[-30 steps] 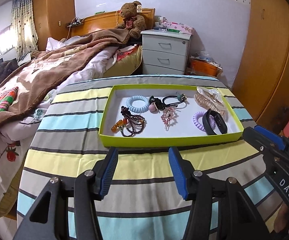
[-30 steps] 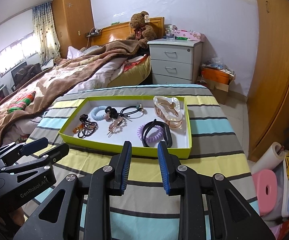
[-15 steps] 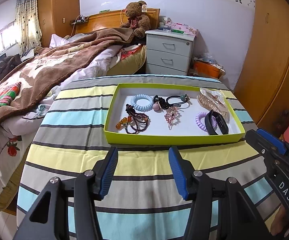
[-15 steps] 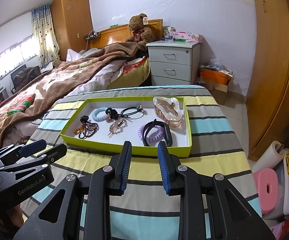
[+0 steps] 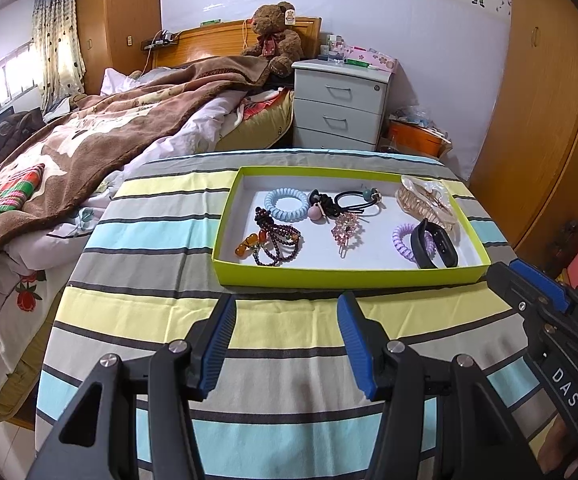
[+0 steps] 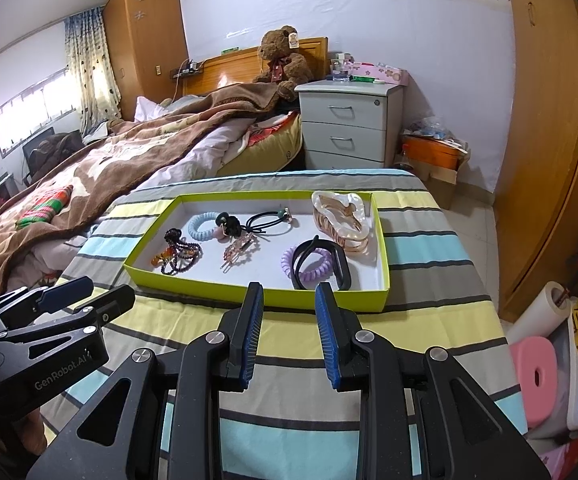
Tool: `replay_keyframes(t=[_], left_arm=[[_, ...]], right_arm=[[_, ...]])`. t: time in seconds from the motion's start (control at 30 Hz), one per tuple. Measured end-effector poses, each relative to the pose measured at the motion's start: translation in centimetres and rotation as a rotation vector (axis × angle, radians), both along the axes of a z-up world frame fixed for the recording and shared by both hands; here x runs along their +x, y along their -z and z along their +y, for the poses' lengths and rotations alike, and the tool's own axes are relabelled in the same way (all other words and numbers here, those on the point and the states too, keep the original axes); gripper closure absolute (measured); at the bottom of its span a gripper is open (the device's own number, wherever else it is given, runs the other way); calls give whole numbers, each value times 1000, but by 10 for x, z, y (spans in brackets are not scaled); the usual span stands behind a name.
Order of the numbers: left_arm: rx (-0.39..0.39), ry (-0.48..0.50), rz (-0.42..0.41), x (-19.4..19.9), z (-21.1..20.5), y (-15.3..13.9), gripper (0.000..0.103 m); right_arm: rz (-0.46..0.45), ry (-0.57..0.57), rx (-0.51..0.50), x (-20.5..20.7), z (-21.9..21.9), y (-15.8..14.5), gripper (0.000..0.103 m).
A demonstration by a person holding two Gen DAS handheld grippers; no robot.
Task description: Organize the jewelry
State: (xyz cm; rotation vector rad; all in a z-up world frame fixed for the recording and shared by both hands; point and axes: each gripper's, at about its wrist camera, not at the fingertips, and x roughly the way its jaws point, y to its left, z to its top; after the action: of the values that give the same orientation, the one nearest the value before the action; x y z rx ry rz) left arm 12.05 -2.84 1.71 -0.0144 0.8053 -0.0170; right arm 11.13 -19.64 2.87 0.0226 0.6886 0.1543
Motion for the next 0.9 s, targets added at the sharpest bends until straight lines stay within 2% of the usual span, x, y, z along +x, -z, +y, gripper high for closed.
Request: replay_keyframes(t=[0.9], left_arm=[[0, -2, 10, 0, 2, 1, 48]], right_arm=[[3, 1, -1, -1, 3, 1, 75]])
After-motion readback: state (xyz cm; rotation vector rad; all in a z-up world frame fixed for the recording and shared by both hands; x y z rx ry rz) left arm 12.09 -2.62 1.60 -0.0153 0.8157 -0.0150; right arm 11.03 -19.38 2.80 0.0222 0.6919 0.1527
